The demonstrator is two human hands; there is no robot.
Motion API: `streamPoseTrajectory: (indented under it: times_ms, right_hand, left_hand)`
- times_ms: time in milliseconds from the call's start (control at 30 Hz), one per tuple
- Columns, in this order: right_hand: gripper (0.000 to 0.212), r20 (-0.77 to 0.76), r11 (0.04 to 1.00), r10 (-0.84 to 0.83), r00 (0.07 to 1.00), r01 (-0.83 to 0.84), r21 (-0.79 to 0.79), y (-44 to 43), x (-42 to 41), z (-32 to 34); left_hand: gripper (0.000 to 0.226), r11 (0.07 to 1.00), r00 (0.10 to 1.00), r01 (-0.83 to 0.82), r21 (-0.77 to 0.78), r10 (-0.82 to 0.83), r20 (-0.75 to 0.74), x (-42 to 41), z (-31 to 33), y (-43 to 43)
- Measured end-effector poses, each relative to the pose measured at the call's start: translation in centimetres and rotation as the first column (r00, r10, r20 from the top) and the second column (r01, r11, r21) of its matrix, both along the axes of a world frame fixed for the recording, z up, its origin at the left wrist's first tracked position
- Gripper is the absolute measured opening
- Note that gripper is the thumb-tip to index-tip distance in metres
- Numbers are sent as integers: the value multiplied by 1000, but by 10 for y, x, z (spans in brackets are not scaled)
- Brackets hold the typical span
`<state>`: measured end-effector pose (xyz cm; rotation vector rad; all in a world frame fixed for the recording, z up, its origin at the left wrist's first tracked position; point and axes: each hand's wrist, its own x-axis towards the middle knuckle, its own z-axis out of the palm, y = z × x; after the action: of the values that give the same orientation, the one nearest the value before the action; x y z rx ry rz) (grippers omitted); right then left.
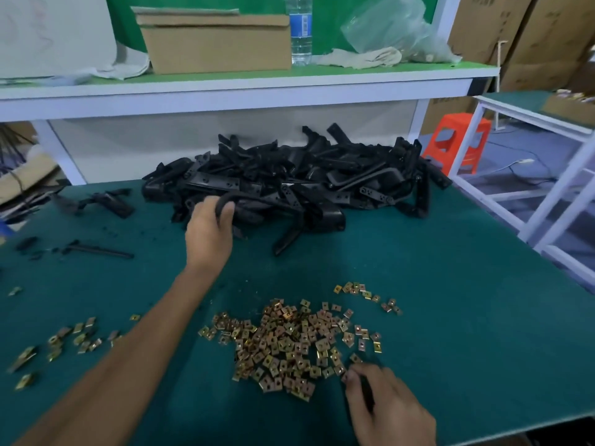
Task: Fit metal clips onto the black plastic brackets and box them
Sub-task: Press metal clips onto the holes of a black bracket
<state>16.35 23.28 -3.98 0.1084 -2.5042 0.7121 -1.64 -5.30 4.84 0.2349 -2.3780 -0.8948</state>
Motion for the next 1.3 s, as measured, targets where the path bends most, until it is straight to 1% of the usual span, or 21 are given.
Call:
streamPoseTrajectory:
  times_ms: [100,133,167,200,267,333,367,400,467,500,567,600,667,700,767,800,867,933,1033,1200,1300]
  right_hand:
    - [21,57,999,23,998,-20,-50,2,7,1]
    - [17,77,993,34,996,-25,-117,2,9,3]
    - [20,99,979,28,995,-7,-203,3,10,6]
    - [28,105,955,25,994,8,-297,3,12,10]
    - [47,32,893,13,999,3,-451,2,17,18]
    - [60,-14,864,47,999,-48,-501,-3,22,28]
    - [66,-12,883,107,994,-101,-459,-6,24,32]
    - [71,9,917,176,984,-160,-366,-11,26,38]
    - [74,69,962,253,965,-243,-124,-23,22,42]
    - [70,103,965,259,960,-254,-65,-30,20,41]
    - [68,152,974,222,963,-211,-87,-39,18,35]
    - [71,145,975,203,968,-187,-118,-40,17,30]
    - [71,113,973,164,980,-142,-180,-37,17,23]
    - [71,105,966,146,984,-119,-230,-35,17,21]
    - [72,107,943,126,986,-86,-320,-33,18,19]
    - [72,104,937,126,987,-84,-340,-33,19,18]
    - [72,84,940,131,988,-97,-328,-35,19,19]
    - [74,81,950,124,989,-95,-296,-36,19,22]
    - [74,114,960,127,985,-93,-264,-37,19,24]
    - [74,122,953,140,983,-100,-285,-36,18,19]
    - [75,123,951,154,980,-114,-287,-36,17,18]
  left_hand:
    - [34,992,990,70,105,-57,-127,41,31,12]
    - [30,990,986,84,114,-66,-154,57,39,16]
    - [25,990,983,99,100,-82,-165,75,46,20]
    - [22,991,983,119,63,-109,-150,91,51,25]
    - [21,983,984,175,-57,-177,-32,121,54,33]
    - [22,962,964,243,-121,-227,137,143,47,44]
    - [22,954,944,282,-103,-256,209,151,42,50]
    - [22,946,921,320,-57,-297,252,156,36,56]
    - [27,923,884,381,59,-382,268,160,25,67]
    - [34,915,875,396,78,-402,268,159,21,71]
    - [56,903,859,417,106,-429,279,152,13,76]
    - [65,891,845,422,166,-453,285,148,9,77]
    - [69,889,843,384,249,-447,299,137,-1,76]
    - [61,911,864,355,210,-405,299,131,-7,74]
    - [41,945,899,327,-30,-301,317,119,-25,69]
    - [38,933,893,326,-153,-250,374,115,-33,67]
    - [43,908,845,325,-263,-154,513,108,-48,66]
    - [40,899,815,331,-287,-118,568,106,-60,67]
    - [32,916,861,286,-281,-117,495,104,-68,66]
    - [25,932,926,204,-299,-84,367,104,-70,62]
    - [25,926,930,186,-329,-59,362,104,-69,59]
